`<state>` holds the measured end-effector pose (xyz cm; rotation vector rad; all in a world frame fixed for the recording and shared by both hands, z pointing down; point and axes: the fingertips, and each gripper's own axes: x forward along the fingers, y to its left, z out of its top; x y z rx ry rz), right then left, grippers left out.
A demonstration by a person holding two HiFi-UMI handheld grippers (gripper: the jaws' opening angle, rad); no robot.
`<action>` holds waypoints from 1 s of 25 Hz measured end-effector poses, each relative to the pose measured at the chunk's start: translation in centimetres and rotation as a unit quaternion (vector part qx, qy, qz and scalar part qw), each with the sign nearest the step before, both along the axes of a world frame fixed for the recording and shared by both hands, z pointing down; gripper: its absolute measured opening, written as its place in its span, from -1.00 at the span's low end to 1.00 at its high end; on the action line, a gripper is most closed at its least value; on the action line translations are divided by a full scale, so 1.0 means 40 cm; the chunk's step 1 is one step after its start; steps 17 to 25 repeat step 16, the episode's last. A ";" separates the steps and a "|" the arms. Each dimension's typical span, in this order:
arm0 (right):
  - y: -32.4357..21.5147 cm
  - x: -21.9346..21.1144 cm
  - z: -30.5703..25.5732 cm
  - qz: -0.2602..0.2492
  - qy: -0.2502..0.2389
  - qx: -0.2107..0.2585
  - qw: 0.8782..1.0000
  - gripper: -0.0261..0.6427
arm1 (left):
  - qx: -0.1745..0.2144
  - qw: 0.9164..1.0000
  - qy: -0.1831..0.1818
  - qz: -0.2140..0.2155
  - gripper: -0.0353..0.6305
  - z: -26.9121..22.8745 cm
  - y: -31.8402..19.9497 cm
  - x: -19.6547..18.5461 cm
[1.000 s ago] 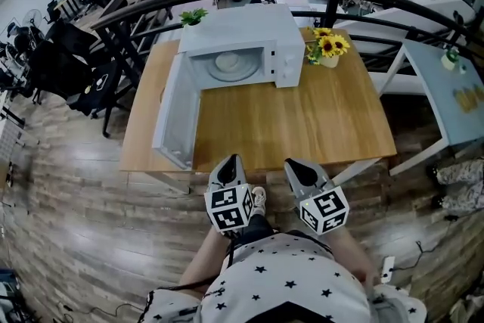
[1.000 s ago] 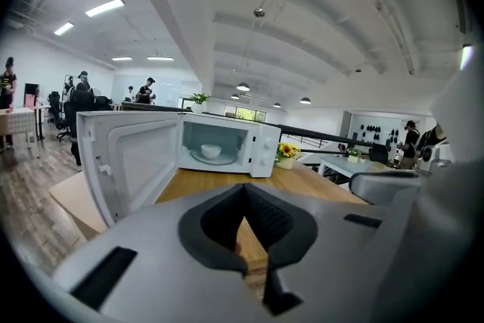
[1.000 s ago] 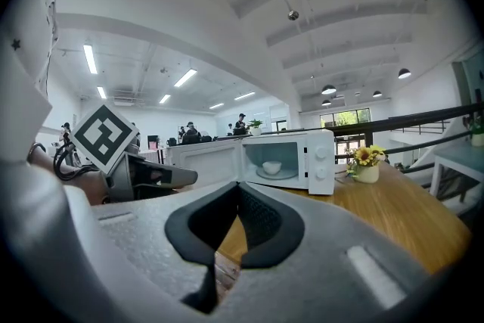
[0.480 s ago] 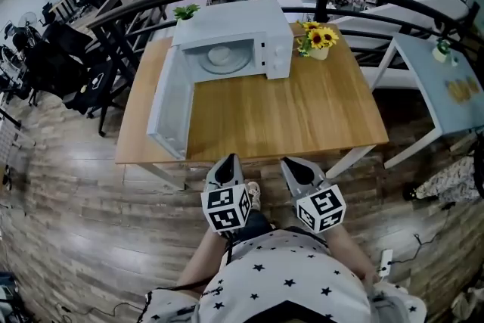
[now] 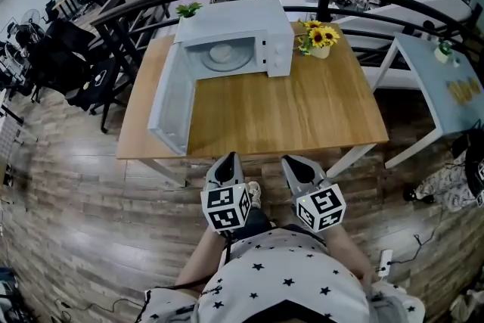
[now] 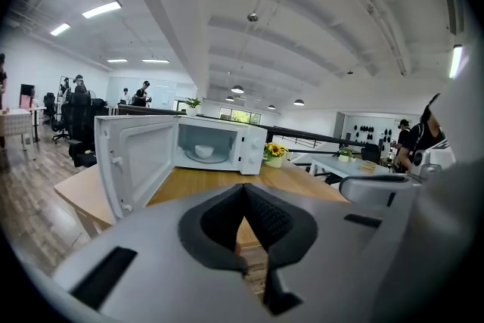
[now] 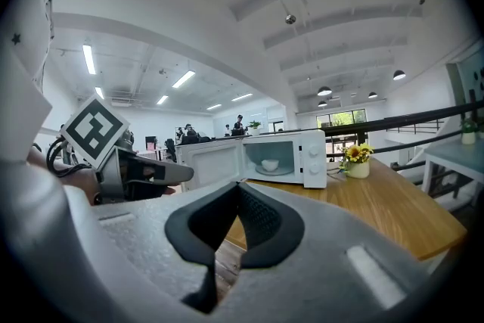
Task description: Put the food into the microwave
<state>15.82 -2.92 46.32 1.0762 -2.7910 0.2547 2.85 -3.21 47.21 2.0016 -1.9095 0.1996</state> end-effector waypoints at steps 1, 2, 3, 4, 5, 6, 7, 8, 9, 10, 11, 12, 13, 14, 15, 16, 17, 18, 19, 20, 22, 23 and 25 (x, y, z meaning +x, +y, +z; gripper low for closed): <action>0.003 -0.002 0.000 0.000 -0.001 0.000 1.000 -0.91 | 0.000 1.000 -0.001 0.000 -0.88 -0.002 0.003 -0.001; 0.005 -0.004 0.000 0.000 -0.001 -0.001 1.000 -0.90 | 0.000 1.000 -0.002 0.001 -0.88 -0.003 0.005 -0.002; 0.005 -0.007 0.002 0.000 -0.002 -0.002 1.000 -0.90 | -0.001 1.000 -0.002 0.001 -0.88 -0.002 0.006 -0.004; 0.003 -0.009 0.005 -0.001 -0.002 -0.003 1.000 -0.91 | -0.001 1.000 -0.002 0.001 -0.88 0.000 0.004 -0.007; 0.001 -0.011 0.007 -0.001 -0.002 -0.004 1.000 -0.91 | -0.002 1.000 -0.002 0.001 -0.88 0.002 0.002 -0.009; 0.000 -0.010 0.008 -0.003 -0.002 -0.004 1.000 -0.90 | -0.002 1.000 -0.002 0.000 -0.88 0.003 0.000 -0.010; -0.001 -0.008 0.007 -0.004 -0.003 -0.004 1.000 -0.91 | -0.002 1.000 -0.002 -0.001 -0.88 0.003 -0.001 -0.008; -0.002 -0.004 0.006 -0.005 -0.003 -0.004 1.000 -0.91 | -0.002 1.000 -0.002 -0.002 -0.88 0.001 0.000 -0.003; -0.001 -0.001 0.004 -0.005 -0.003 -0.004 1.000 -0.91 | -0.002 1.000 -0.002 -0.002 -0.88 -0.001 0.002 0.002; 0.001 0.001 0.001 -0.006 -0.003 -0.005 1.000 -0.91 | -0.002 1.000 -0.002 -0.003 -0.88 -0.004 0.004 0.004; 0.002 0.001 -0.002 -0.006 -0.003 -0.005 1.000 -0.90 | -0.002 1.000 -0.001 -0.004 -0.88 -0.006 0.006 0.002; 0.002 -0.003 -0.004 -0.006 -0.002 -0.005 1.000 -0.91 | -0.002 1.000 -0.001 -0.004 -0.88 -0.008 0.006 -0.003; 0.002 -0.009 -0.006 -0.006 -0.002 -0.006 1.000 -0.90 | -0.003 1.000 0.000 -0.005 -0.88 -0.010 0.005 -0.010; 0.001 -0.016 -0.007 -0.006 -0.002 -0.006 1.000 -0.90 | -0.003 1.000 0.000 -0.005 -0.88 -0.011 0.004 -0.019; 0.000 -0.024 -0.008 -0.007 -0.002 -0.007 1.000 -0.91 | -0.002 1.000 0.001 -0.005 -0.88 -0.013 0.003 -0.027; -0.001 -0.031 -0.009 -0.007 -0.002 -0.008 1.000 -0.91 | -0.002 1.000 0.001 -0.005 -0.88 -0.015 0.001 -0.035; -0.001 -0.031 -0.009 -0.007 -0.002 -0.008 1.000 -0.91 | -0.002 1.000 0.001 -0.005 -0.88 -0.015 0.001 -0.035; -0.001 -0.031 -0.009 -0.007 -0.002 -0.008 1.000 -0.91 | -0.002 1.000 0.001 -0.005 -0.88 -0.015 0.001 -0.035; -0.001 -0.031 -0.009 -0.007 -0.002 -0.008 1.000 -0.91 | -0.002 1.000 0.001 -0.005 -0.88 -0.015 0.001 -0.035; -0.001 -0.031 -0.009 -0.007 -0.002 -0.008 1.000 -0.91 | -0.002 1.000 0.001 -0.005 -0.88 -0.015 0.001 -0.035; -0.001 -0.031 -0.009 -0.007 -0.002 -0.008 1.000 -0.91 | -0.002 1.000 0.001 -0.005 -0.88 -0.015 0.001 -0.035; -0.001 -0.031 -0.009 -0.007 -0.002 -0.008 1.000 -0.91 | -0.002 1.000 0.001 -0.005 -0.88 -0.015 0.001 -0.035; -0.001 -0.031 -0.009 -0.007 -0.002 -0.008 1.000 -0.91 | -0.002 1.000 0.001 -0.005 -0.88 -0.015 0.001 -0.035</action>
